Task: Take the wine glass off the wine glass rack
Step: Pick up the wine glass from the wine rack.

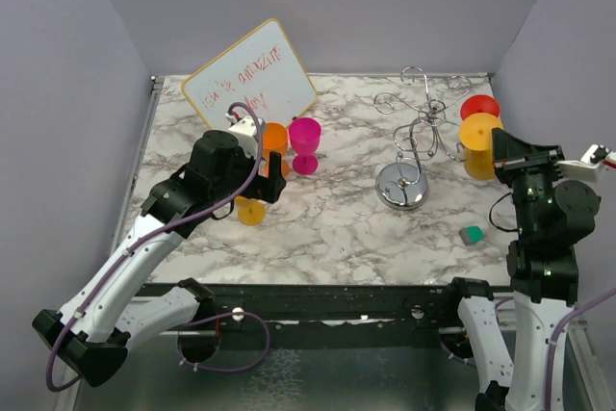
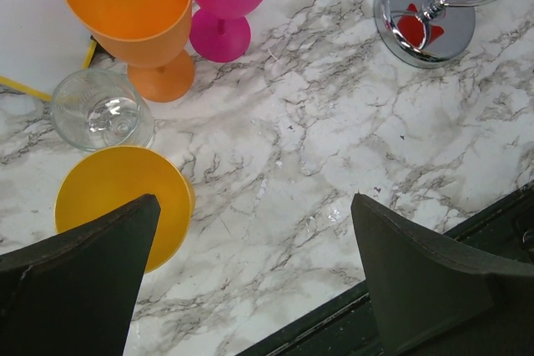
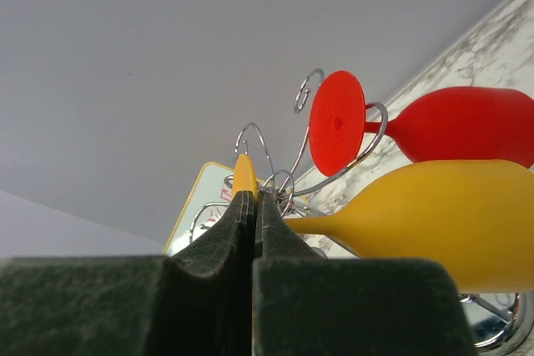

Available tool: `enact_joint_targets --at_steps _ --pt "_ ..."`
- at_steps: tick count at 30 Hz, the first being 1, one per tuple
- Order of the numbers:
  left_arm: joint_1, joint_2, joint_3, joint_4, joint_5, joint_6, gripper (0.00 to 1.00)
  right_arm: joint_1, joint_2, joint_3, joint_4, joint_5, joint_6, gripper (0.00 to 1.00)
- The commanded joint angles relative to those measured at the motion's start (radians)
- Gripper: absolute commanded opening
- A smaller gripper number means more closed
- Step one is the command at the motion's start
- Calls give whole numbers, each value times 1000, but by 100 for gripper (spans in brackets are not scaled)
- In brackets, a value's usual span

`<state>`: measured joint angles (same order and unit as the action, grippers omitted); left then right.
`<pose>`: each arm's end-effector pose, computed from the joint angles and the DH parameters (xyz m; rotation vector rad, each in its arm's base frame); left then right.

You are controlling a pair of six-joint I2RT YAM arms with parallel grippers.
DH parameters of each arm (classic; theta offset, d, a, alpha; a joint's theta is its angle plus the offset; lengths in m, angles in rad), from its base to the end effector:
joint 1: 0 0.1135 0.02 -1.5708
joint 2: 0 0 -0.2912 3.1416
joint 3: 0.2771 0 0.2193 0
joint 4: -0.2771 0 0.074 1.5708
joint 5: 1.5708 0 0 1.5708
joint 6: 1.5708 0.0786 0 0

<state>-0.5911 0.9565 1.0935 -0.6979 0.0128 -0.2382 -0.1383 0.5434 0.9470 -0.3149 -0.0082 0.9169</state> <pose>0.1507 -0.1023 0.3585 0.3891 2.1381 -0.4967 0.0924 -0.0122 0.4156 0.7567 1.3121 0.6340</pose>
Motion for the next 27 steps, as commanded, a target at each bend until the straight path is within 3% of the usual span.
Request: enact_joint_targets --at_steps 1,9,17,27 --pt "2 -1 39 -12 8 15 99 8 -43 80 -145 49 -96 1" --pt "2 7 52 -11 38 25 99 23 -81 151 -309 64 -178 1" --pt "2 7 66 -11 97 30 99 33 -81 246 -349 -307 -315 1" --pt "2 -7 72 -13 142 29 99 33 -55 278 -534 -718 -429 1"
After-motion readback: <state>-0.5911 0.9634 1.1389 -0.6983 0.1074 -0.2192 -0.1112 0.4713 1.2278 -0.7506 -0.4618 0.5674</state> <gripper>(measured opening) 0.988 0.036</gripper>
